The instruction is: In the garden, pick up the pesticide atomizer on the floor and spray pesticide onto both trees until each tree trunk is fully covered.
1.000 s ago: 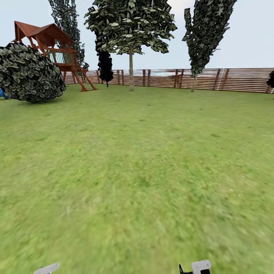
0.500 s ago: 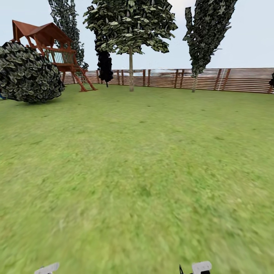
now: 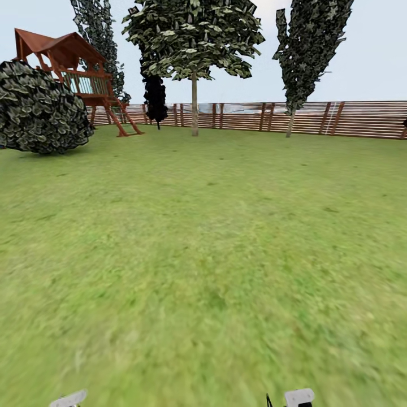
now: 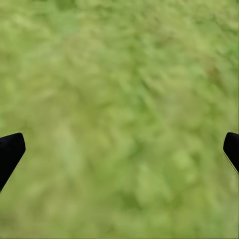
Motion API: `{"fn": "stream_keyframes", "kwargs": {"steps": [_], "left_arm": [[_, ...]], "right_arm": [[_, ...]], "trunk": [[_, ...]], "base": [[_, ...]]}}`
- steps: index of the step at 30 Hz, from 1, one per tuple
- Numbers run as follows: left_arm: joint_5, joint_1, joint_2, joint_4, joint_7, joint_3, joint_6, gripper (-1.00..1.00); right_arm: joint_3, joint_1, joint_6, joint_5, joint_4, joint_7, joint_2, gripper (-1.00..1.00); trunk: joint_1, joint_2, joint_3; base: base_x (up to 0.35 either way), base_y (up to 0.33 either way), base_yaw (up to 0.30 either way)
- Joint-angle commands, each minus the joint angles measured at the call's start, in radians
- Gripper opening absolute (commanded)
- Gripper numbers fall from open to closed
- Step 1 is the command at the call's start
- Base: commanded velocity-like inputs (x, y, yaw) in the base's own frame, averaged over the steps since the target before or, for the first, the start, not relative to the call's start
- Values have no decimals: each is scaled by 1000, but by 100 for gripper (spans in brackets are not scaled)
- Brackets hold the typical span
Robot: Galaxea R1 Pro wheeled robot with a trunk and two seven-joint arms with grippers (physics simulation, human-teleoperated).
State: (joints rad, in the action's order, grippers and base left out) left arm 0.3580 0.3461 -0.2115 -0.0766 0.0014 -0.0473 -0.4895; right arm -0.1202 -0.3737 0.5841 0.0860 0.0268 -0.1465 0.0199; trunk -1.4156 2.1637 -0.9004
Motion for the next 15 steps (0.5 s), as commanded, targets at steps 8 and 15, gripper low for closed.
{"fn": "stream_keyframes", "kwargs": {"steps": [8,15], "left_arm": [[6,1,0,1,0,-5,-3,-100],[7,1,0,1,0,-5,-3,-100]], "right_arm": [[-6,-1,0,9,-1,-10,0,100],[-6,-1,0,9,-1,-10,0,100]], "trunk": [[0,0,-1],[0,0,-1]], "base": [[339,0,0],[339,0,0]]}}
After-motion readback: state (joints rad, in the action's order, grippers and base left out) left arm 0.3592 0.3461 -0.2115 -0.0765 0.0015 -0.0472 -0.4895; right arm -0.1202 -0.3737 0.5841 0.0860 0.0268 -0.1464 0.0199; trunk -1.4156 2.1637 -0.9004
